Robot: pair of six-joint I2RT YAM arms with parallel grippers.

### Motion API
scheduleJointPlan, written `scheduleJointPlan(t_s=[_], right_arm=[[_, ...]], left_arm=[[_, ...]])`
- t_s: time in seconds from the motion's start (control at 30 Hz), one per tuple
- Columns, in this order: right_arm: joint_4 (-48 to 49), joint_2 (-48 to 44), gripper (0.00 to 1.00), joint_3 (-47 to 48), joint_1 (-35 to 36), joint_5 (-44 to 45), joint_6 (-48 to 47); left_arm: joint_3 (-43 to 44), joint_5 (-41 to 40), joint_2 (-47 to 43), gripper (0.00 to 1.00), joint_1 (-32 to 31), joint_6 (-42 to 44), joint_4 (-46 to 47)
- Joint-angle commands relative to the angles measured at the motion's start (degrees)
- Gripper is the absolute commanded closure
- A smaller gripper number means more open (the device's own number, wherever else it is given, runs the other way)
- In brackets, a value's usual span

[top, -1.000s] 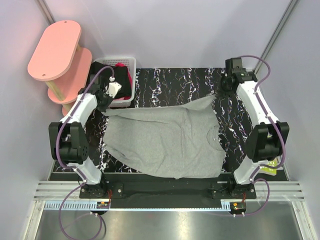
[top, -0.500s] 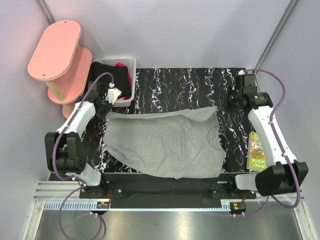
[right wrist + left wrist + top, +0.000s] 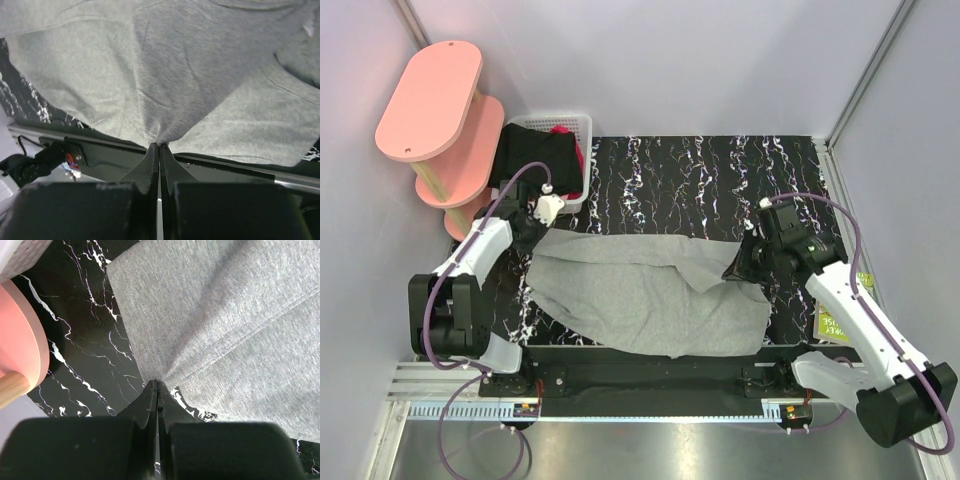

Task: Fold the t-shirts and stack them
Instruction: Fold the flattened tshirt in 1/3 of the way

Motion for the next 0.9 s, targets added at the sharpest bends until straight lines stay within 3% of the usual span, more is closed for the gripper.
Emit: scheduleJointPlan(t_s=[0.0, 0.13, 0.2, 0.23, 0.27, 0.3, 0.33, 0.4, 0.57, 0.7, 0.87], right_arm=[[-3.2, -1.4, 1.00, -4.3, 0.3, 6.2, 2.4], [-4.3, -1.6, 1.00, -5.8, 0.3, 8.8, 1.5], [-6.0, -0.7, 0.94, -6.5, 0.1, 8.4, 0.6], [-6.6, -0.5, 0.84, -6.7, 0.2, 7.9, 0.3], [-7.2, -0.2, 0.73, -6.8, 0.3, 7.5, 0.0], [-7.7, -0.1, 0.33, -6.7, 0.2, 7.0, -0.3], [-8.1, 0.2, 0.01, -6.0, 0.2, 5.9, -0.4], [-8.7, 0.7, 0.00, -1.7, 0.2, 5.4, -1.3], [-7.6, 6.0, 0.00, 10.1, 0.2, 14.2, -4.0], [-3.0, 15.7, 0.00, 11.9, -0.6, 19.5, -5.4], [5.8, 24.6, 0.00, 10.4, -6.1, 16.5, -5.3]], left_arm=[[2.4, 1.0, 0.9, 1.00, -0.6, 0.0, 1.7], [1.7, 1.0, 1.2, 1.00, -0.7, 0.0, 1.8], [1.3, 0.9, 1.0, 1.00, -0.7, 0.1, 2.0], [1.3, 1.0, 1.0, 1.00, -0.7, 0.0, 2.0], [1.2, 1.1, 0.9, 1.00, -0.7, 0.1, 2.0], [1.2, 1.2, 0.9, 1.00, -0.7, 0.0, 2.0], [1.1, 1.2, 0.9, 1.00, -0.7, 0.0, 2.0], [1.1, 1.4, 0.8, 1.00, -0.7, 0.0, 2.0], [1.2, 1.6, 0.1, 1.00, -0.7, -0.2, 2.0], [0.4, 1.5, -0.6, 1.00, -0.7, -0.3, 1.9], [-0.8, 1.6, -2.7, 1.00, -0.7, 0.0, 1.7]])
